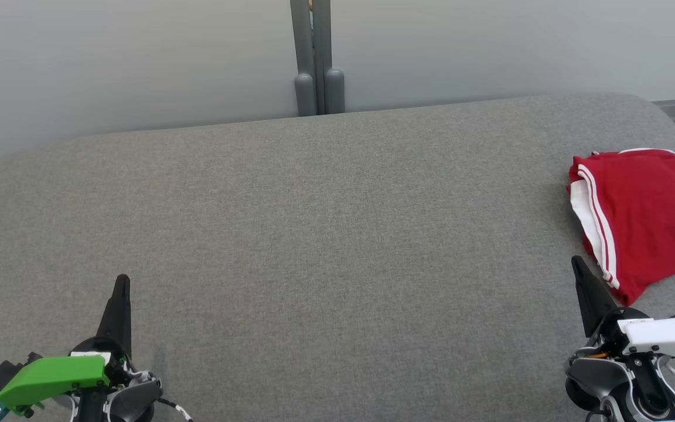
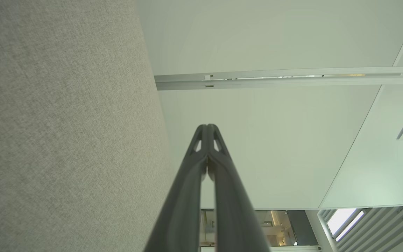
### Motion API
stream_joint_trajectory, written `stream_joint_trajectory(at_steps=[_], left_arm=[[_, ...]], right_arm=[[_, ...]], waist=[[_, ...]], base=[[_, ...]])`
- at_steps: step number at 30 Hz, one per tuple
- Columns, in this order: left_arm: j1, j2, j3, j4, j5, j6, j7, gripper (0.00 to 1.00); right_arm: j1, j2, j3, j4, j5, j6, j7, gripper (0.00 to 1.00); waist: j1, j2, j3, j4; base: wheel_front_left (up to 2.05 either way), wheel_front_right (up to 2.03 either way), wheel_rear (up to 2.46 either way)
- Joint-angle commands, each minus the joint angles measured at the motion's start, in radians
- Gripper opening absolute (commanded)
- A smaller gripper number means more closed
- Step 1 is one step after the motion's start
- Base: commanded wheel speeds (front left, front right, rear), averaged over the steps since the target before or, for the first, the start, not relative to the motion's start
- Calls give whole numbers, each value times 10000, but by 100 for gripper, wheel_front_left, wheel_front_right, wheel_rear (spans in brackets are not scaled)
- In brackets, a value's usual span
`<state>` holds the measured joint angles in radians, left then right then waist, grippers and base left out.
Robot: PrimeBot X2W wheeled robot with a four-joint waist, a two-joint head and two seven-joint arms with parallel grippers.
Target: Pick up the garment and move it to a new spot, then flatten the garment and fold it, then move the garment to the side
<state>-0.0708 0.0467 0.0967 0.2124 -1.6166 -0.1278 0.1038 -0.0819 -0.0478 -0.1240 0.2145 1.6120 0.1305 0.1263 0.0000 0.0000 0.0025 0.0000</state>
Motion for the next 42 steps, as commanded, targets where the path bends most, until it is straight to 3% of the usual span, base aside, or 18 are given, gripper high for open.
stream_joint_trajectory(at_steps=[1,42], left_arm=[[-105,66,40,-24,-24,-65,6,0],[-104,65,39,-26,-24,-62,5,0]], right_arm=[[113,-44,-24,-46,68,4,14,0],[112,-44,-22,-46,67,4,13,0]], waist=[[0,0,0,0],[0,0,0,0]], base=[[0,0,0],[0,0,0]])
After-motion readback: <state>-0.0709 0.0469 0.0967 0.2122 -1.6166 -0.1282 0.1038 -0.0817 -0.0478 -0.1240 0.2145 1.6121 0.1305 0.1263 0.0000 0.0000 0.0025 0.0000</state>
